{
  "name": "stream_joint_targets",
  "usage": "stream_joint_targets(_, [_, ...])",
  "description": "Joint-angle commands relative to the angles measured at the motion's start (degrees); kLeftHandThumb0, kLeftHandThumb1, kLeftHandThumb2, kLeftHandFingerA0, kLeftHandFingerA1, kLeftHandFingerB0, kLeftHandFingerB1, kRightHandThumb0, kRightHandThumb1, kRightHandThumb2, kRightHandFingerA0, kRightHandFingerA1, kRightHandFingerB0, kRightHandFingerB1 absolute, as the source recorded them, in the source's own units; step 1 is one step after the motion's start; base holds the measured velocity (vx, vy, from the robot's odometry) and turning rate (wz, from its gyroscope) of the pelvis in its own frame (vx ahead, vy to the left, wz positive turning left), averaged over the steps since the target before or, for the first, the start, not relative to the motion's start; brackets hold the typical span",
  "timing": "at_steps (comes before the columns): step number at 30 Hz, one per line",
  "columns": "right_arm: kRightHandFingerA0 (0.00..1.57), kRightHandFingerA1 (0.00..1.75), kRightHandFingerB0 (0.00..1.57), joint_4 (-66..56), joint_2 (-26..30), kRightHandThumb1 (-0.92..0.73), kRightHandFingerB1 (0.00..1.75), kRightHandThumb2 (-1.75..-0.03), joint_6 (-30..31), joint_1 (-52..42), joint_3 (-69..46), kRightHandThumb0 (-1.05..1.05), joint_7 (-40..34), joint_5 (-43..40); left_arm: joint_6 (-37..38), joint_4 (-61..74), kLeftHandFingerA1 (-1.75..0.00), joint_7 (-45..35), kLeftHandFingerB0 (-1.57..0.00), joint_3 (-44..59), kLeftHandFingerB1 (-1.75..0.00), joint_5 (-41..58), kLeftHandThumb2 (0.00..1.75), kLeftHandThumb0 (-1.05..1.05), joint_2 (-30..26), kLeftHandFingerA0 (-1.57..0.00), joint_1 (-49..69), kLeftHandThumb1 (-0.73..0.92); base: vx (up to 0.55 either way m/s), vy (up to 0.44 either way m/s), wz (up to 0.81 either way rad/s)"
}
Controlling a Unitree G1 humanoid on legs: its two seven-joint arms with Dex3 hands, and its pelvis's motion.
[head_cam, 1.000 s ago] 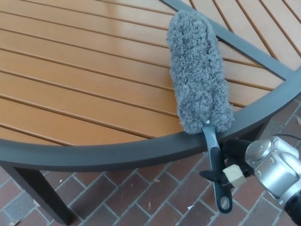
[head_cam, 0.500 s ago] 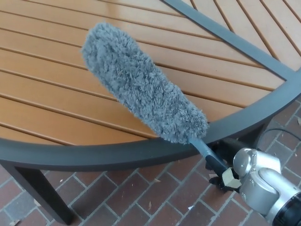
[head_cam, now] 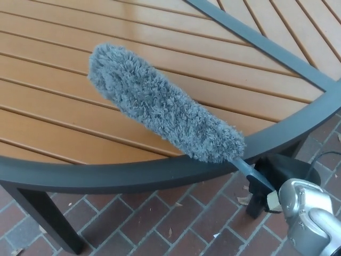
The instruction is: The robot walks towards a desk kept outside and uses its right hand to up pick up the grey duster kept on it and uses it to clean the table by swiping it twice
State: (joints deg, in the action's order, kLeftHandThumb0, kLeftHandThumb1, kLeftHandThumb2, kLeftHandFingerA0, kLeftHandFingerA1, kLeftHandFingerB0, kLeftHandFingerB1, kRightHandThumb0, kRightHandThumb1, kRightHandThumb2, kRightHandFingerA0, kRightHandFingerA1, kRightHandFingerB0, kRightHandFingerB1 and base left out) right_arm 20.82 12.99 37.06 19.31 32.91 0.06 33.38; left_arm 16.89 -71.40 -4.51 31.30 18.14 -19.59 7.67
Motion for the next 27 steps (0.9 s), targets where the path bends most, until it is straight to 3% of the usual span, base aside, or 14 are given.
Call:
stream_joint_targets(1, [0.89,1.72,0.66,-3.1,-1.7,-0.83,1.43,-0.69,-4.2,-3.3,-7.0,-0.25,-6.7,-2.3,3.1,0.0,-0.62,-1.6,-0.83,0.0,-0.63,-0.2,0.74,0.05,-0.5,-0.85,0.5,0.67,0.0,0.0,0.0])
stream_joint_targets(4, [0.89,1.75,0.68,-4.6,-2.7,-0.89,1.59,-0.71,-4.4,-3.9,-9.5,-0.3,-6.4,-2.3,3.2,-0.1,-0.62,-1.8,-0.81,-0.1,-0.62,-0.3,0.74,0.04,-0.7,-0.84,0.6,0.66,0.0,0.0,0.0])
stream_joint_targets(5, [0.91,1.72,0.7,-5.6,-2.6,-0.86,1.36,-0.75,-4.7,-4.0,-10.3,-0.28,-6.0,-2.5,3.2,-0.2,-0.62,-1.6,-0.82,-0.2,-0.62,-0.4,0.73,0.04,-0.7,-0.85,0.5,0.67,0.0,0.0,0.0])
stream_joint_targets(7, [0.91,1.72,0.7,-7.0,-2.6,-0.86,1.36,-0.75,-5.2,-4.1,-11.5,-0.28,-5.4,-2.7,3.2,-0.2,-0.62,-1.5,-0.82,-0.3,-0.62,-0.5,0.73,0.04,-0.7,-0.85,0.3,0.67,0.0,0.0,0.0])
stream_joint_targets(8, [0.93,1.75,0.69,-8.7,-2.3,-0.84,1.62,-0.77,-5.7,-4.2,-12.6,-0.32,-4.7,-3.5,3.1,-0.3,-0.61,-1.5,-0.81,-0.5,-0.61,-0.8,0.78,0.04,-0.9,-0.85,0.3,0.66,0.0,0.0,0.0])
stream_joint_targets(13, [0.92,1.75,0.69,-12.7,-2.8,-0.83,1.66,-0.79,-5.3,-4.3,-16.3,-0.32,-2.3,-5.8,3.2,-0.6,-0.59,-1.4,-0.8,-1.1,-0.57,-1.2,0.8,0.03,-1.2,-0.84,0.3,0.66,0.0,0.0,0.0])
stream_joint_targets(14, [0.97,1.75,0.7,-15.6,-3.0,-0.54,1.75,-1.34,-4.4,-3.8,-18.9,-0.23,-0.1,-8.5,3.3,-0.6,-0.59,-1.4,-0.81,-1.2,-0.57,-1.2,0.79,0.03,-1.2,-0.86,0.2,0.67,0.0,0.0,0.0])
stream_joint_targets(16, [1.0,1.75,0.8,-21.5,-4.5,-0.46,1.74,-1.42,-0.8,-2.1,-25.5,-0.26,4.2,-14.9,3.3,-0.9,-0.58,-1.4,-0.81,-1.4,-0.57,-1.3,0.82,0.03,-1.3,-0.85,0.1,0.66,0.0,0.0,0.0])
stream_joint_targets(17, [1.0,1.75,0.8,-22.0,-4.9,-0.46,1.74,-1.42,-0.1,-1.8,-26.4,-0.26,4.6,-15.4,3.3,-0.9,-0.58,-1.4,-0.81,-1.4,-0.57,-1.3,0.82,0.03,-1.4,-0.85,0.1,0.66,0.0,0.0,0.0])
stream_joint_targets(18, [1.27,1.47,1.13,-22.7,-5.1,-0.6,1.41,-1.32,1.0,-1.3,-27.0,-0.46,5.2,-15.7,3.2,-0.9,-0.59,-1.3,-0.81,-1.4,-0.57,-1.3,0.81,0.03,-1.4,-0.85,0.1,0.65,0.0,0.0,0.0])
stream_joint_targets(20, [1.27,1.47,1.13,-23.5,-5.3,-0.6,1.41,-1.32,2.3,-0.7,-27.6,-0.46,6.0,-15.5,3.2,-0.9,-0.59,-1.3,-0.81,-1.5,-0.57,-1.2,0.81,0.03,-1.4,-0.85,0.1,0.65,0.0,0.0,0.0])
stream_joint_targets(21, [1.01,1.75,0.78,-24.9,-5.3,-0.5,1.72,-1.31,4.1,0.9,-29.7,-0.21,7.6,-17.1,3.0,-0.7,-0.61,-1.0,-0.79,-1.8,-0.6,-1.5,0.74,0.05,-1.4,-0.81,0.1,0.7,0.0,0.0,0.0])
stream_joint_targets(24, [1.02,1.75,0.83,-25.9,-6.0,-0.46,1.68,-1.35,6.9,3.7,-33.3,-0.23,8.0,-19.2,3.1,-0.9,-0.6,-1.1,-0.78,-2.3,-0.6,-2.0,0.81,0.04,-1.3,-0.8,0.4,0.67,0.0,0.0,0.0])
stream_joint_targets(27, [0.97,1.75,0.82,-25.5,-7.4,-0.57,1.63,-1.18,9.4,6.5,-37.3,-0.22,7.4,-21.3,3.4,-0.9,-0.59,-1.5,-0.8,-2.4,-0.57,-2.0,0.81,0.03,-1.1,-0.86,0.6,0.65,0.0,0.0,0.0])
